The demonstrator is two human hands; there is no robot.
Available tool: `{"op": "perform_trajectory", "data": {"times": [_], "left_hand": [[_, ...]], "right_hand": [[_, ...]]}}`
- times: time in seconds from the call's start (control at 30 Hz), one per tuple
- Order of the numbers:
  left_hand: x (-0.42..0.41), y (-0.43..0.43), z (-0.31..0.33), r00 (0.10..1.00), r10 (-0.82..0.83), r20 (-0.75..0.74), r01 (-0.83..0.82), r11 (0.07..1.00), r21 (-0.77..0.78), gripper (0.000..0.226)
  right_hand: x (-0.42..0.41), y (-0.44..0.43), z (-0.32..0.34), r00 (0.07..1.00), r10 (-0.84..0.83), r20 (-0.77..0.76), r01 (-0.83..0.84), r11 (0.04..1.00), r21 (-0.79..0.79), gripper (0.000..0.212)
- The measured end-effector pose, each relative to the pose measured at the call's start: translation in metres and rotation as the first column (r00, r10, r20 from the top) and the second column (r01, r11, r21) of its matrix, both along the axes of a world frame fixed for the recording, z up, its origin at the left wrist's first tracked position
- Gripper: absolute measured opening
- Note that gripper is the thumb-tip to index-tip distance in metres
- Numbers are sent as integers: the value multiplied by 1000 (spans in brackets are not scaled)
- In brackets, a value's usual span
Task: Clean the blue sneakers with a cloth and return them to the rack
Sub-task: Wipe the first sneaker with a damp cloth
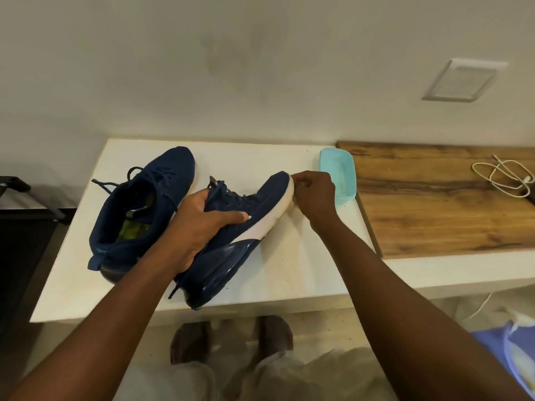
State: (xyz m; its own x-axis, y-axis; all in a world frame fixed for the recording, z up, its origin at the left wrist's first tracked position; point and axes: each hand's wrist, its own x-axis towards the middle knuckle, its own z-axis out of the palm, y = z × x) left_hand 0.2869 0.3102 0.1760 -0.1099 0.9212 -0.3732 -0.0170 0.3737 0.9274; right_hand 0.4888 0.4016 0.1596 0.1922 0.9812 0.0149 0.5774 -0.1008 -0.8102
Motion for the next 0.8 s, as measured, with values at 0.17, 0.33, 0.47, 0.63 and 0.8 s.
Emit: {"op": "perform_trajectory", "data": {"times": [0.17, 0.33, 0.47, 0.63, 0.8], "left_hand": [[-3, 0, -1, 1000, 20, 0, -20, 1000, 8, 40], [-1, 0, 1, 1000, 19, -3, -19, 1000, 6, 41], [-4, 0, 2, 999, 36, 3, -36, 999, 1, 41], [-4, -1, 0, 999, 54, 5, -54, 998, -13, 42], [-4, -1, 1, 996, 66, 62, -63, 997, -40, 37]], "right_hand": [[21, -20, 20, 998, -54, -14, 56, 980, 191, 9], [4, -17, 22, 991, 116, 62, -124, 983, 139, 12], [-8, -14, 18, 997, 71, 38, -75, 992, 99, 12], [-15, -77, 11, 992, 125, 32, -129, 971, 202, 17], [-25, -74, 17, 990, 140, -2, -135, 956, 260, 17]]}}
